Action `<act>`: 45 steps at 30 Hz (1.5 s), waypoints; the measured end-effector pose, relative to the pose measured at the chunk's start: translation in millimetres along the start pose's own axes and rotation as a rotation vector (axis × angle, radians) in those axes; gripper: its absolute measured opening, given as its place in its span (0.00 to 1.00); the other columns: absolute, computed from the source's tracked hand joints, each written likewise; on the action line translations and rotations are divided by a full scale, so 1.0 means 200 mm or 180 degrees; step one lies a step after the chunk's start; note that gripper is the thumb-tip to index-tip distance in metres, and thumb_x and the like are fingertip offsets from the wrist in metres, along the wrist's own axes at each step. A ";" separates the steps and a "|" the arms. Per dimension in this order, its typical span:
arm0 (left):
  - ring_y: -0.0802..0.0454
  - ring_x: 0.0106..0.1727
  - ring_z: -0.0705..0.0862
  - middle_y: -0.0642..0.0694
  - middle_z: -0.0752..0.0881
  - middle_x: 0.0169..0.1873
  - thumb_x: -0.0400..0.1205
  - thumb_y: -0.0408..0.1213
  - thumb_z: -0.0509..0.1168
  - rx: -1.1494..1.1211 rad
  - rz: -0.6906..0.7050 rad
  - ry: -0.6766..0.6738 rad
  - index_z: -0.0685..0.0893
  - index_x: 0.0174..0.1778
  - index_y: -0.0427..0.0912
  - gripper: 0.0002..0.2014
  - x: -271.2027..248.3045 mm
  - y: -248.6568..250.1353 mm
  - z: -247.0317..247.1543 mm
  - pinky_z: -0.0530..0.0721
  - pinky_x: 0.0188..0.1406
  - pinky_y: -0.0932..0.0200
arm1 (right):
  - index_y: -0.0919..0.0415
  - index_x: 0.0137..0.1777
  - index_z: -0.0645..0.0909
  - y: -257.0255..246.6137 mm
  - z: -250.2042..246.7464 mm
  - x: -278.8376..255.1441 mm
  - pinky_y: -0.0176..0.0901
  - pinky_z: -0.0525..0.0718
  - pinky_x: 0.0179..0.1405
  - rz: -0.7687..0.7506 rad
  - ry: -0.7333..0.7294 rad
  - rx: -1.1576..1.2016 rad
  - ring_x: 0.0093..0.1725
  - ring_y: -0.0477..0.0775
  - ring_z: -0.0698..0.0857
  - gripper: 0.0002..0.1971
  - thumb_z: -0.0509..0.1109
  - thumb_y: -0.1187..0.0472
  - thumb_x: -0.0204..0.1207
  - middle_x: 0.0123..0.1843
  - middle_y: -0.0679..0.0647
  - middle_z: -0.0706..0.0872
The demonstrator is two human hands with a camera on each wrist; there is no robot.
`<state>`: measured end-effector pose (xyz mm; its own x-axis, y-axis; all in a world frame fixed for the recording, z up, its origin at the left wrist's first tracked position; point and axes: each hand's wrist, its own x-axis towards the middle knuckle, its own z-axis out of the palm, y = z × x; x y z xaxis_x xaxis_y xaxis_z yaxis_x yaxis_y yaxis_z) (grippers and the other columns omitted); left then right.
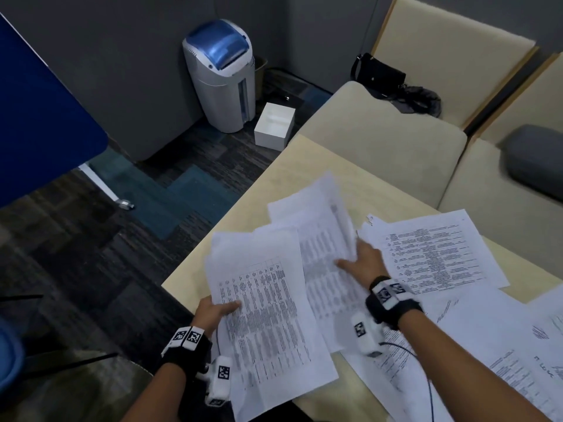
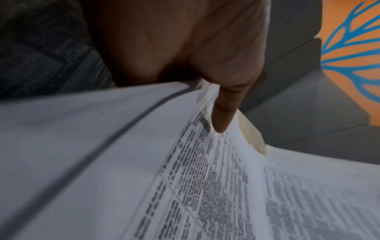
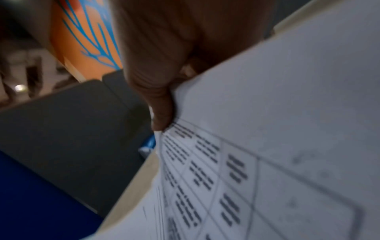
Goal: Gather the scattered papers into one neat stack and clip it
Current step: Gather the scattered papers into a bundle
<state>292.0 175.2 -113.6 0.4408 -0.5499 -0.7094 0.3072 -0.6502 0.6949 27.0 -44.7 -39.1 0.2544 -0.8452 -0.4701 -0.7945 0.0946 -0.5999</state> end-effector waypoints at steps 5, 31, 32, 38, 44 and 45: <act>0.36 0.51 0.87 0.30 0.88 0.54 0.75 0.22 0.70 -0.0195 -0.0229 0.0024 0.86 0.50 0.31 0.09 0.05 0.05 0.08 0.83 0.57 0.43 | 0.59 0.61 0.77 -0.08 -0.45 -0.15 0.27 0.83 0.29 -0.0549 0.0669 0.1100 0.39 0.45 0.86 0.23 0.81 0.64 0.68 0.48 0.55 0.88; 0.45 0.50 0.91 0.41 0.92 0.47 0.71 0.30 0.79 0.0500 0.1263 -0.0542 0.86 0.57 0.36 0.19 -0.23 0.37 0.41 0.88 0.54 0.44 | 0.58 0.78 0.66 0.27 -0.07 -0.31 0.55 0.76 0.72 0.0398 -0.0196 0.1240 0.71 0.58 0.78 0.47 0.84 0.45 0.62 0.72 0.55 0.77; 0.47 0.49 0.91 0.41 0.92 0.47 0.71 0.28 0.78 0.0424 0.1398 -0.0591 0.86 0.56 0.34 0.18 -0.29 0.44 0.41 0.88 0.52 0.46 | 0.56 0.77 0.68 0.25 -0.15 -0.31 0.58 0.77 0.72 0.0297 -0.0195 0.1654 0.69 0.57 0.80 0.50 0.86 0.42 0.56 0.71 0.53 0.79; 0.49 0.47 0.90 0.40 0.91 0.46 0.69 0.23 0.78 -0.0181 0.2145 -0.0928 0.82 0.59 0.28 0.22 -0.59 0.78 0.49 0.89 0.45 0.53 | 0.52 0.51 0.83 -0.07 -0.52 -0.55 0.45 0.89 0.55 -0.0938 0.0329 0.2471 0.50 0.46 0.91 0.22 0.84 0.68 0.59 0.45 0.47 0.93; 0.41 0.58 0.88 0.38 0.90 0.55 0.65 0.29 0.79 -0.0543 0.2420 -0.1045 0.81 0.63 0.33 0.30 -0.70 0.83 0.56 0.87 0.57 0.45 | 0.56 0.62 0.83 -0.08 -0.56 -0.71 0.57 0.83 0.65 -0.1355 0.0527 0.2779 0.62 0.52 0.88 0.33 0.89 0.59 0.55 0.59 0.52 0.90; 0.41 0.58 0.88 0.39 0.90 0.56 0.64 0.29 0.80 -0.0545 0.2405 -0.1009 0.82 0.63 0.36 0.30 -0.70 0.81 0.56 0.87 0.58 0.43 | 0.55 0.59 0.85 -0.06 -0.55 -0.72 0.60 0.83 0.65 -0.1308 0.0535 0.2721 0.60 0.51 0.89 0.31 0.89 0.57 0.53 0.57 0.51 0.91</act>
<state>185.0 88.4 84.2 0.3294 -0.9438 -0.0271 0.1594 0.0273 0.9868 -61.6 17.7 106.5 0.2881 -0.9558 -0.0592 0.0263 0.0697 -0.9972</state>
